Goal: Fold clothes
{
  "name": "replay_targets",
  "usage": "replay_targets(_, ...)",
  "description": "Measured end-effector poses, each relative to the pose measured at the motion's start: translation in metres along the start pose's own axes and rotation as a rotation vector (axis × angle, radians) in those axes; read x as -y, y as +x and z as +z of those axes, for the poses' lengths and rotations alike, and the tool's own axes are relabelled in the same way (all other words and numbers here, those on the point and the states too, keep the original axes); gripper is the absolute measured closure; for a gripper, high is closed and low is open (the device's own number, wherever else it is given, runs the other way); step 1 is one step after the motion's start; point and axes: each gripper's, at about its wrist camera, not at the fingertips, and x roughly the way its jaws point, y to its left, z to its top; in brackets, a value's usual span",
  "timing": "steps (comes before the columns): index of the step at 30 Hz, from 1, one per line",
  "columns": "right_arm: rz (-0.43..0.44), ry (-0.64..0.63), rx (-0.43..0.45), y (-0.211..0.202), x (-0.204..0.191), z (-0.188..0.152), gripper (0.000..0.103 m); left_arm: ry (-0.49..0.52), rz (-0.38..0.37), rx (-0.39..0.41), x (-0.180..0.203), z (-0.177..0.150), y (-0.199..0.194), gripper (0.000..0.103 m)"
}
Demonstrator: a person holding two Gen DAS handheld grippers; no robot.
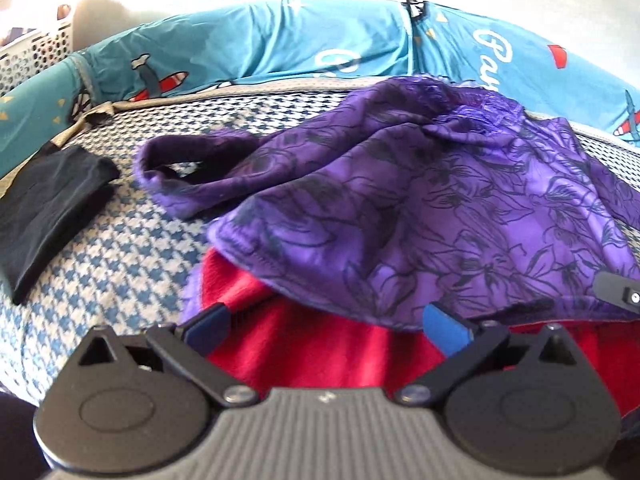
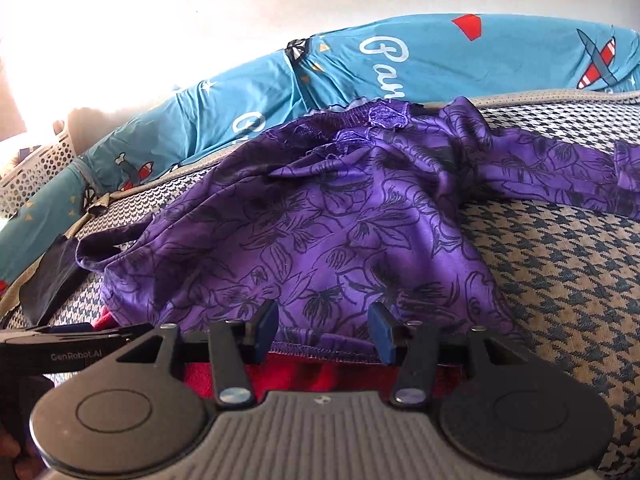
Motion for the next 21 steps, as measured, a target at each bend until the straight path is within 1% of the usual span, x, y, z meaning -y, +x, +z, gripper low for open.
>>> replay_targets(6, 0.017, -0.064, -0.005, 0.004, -0.014, -0.002, 0.054, -0.009, 0.024, -0.012, -0.014, -0.005, -0.002, 0.0)
replay_targets(9, 0.03, -0.107, -0.012, 0.006, -0.023, -0.004, 0.052, -0.024, 0.022, -0.007, -0.021, -0.007, -0.004, 0.0)
replay_targets(10, 0.036, -0.131, -0.014, 0.007, -0.027, -0.006, 0.051, -0.029, 0.024, -0.006, -0.024, -0.008, -0.005, 0.0)
replay_targets(11, 0.043, -0.154, -0.016, 0.008, -0.032, -0.007, 0.046, -0.035, 0.028, -0.006, -0.027, -0.008, -0.005, 0.0)
replay_targets(12, 0.05, -0.18, -0.017, 0.009, -0.036, -0.009, 0.044, -0.044, 0.034, -0.007, -0.03, -0.009, -0.005, 0.0)
replay_targets(16, 0.055, -0.326, -0.002, 0.014, -0.058, -0.018, 0.042, -0.102, 0.054, -0.01, -0.045, -0.009, -0.004, 0.0)
replay_targets(18, 0.05, -0.389, 0.001, 0.018, -0.067, -0.023, 0.039, -0.136, 0.061, -0.013, -0.053, -0.01, -0.004, 0.0)
replay_targets(21, 0.053, -0.453, -0.005, 0.025, -0.078, -0.028, 0.036, -0.165, 0.075, -0.024, -0.062, -0.012, -0.003, 0.0)
